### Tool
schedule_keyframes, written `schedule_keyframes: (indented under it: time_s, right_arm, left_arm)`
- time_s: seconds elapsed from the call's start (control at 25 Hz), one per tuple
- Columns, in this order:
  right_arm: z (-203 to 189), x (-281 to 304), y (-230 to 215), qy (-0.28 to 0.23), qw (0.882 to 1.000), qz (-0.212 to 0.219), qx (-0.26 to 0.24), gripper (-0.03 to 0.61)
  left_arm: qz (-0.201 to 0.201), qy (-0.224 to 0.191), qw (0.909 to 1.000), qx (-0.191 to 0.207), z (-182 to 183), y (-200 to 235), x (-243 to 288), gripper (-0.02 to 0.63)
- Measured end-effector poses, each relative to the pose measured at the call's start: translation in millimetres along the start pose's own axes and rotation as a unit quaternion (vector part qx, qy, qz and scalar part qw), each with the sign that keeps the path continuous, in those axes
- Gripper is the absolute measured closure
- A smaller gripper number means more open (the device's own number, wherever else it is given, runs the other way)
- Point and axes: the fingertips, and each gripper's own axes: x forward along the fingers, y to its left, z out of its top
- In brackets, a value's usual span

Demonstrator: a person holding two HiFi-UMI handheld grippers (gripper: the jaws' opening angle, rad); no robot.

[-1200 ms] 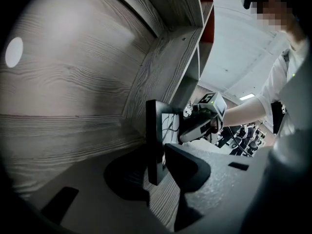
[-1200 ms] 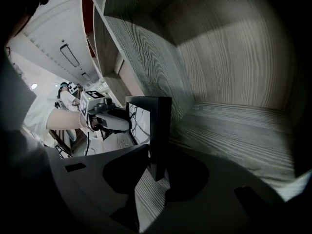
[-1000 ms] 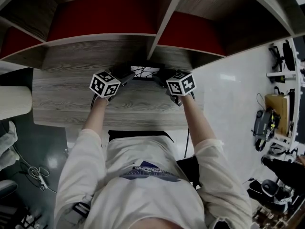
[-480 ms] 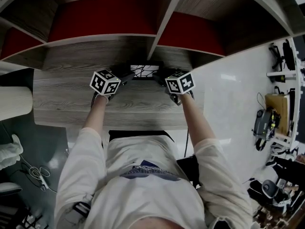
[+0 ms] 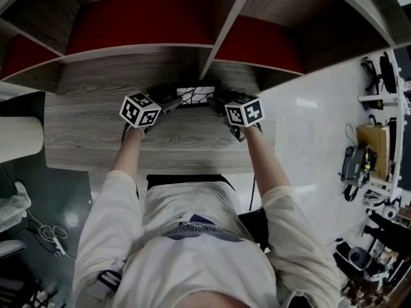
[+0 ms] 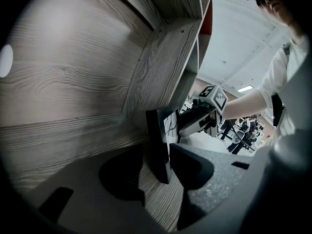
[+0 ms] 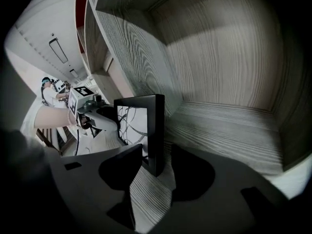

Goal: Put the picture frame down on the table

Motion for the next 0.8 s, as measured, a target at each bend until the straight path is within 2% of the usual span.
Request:
schedule_keyframes:
  time_s: [0.12,0.28,0.8]
  right_arm:
    - [-2.5,-0.1,-0.6,0.001,1.0,-0.002,-0.002,0.381]
    - [-3.9,-1.8,-0.1,0.001,1.0,-0.001,-0.007,0.325]
    - [-6.2,-2.4,0.2,0.001,1.0,-0.008,-0.01,0.325]
  left_arm:
    - [-0.003,-0.002,1.0,0.002,-1.6,0.0,-1.8,0.46]
    - [-0.002,-0.011,0.9999,0.007,4.8,-0.4,-6.0,0.447]
    - [-0.001,-0.007,0.9998,0.019,7.4,0.5,2.0,0.445]
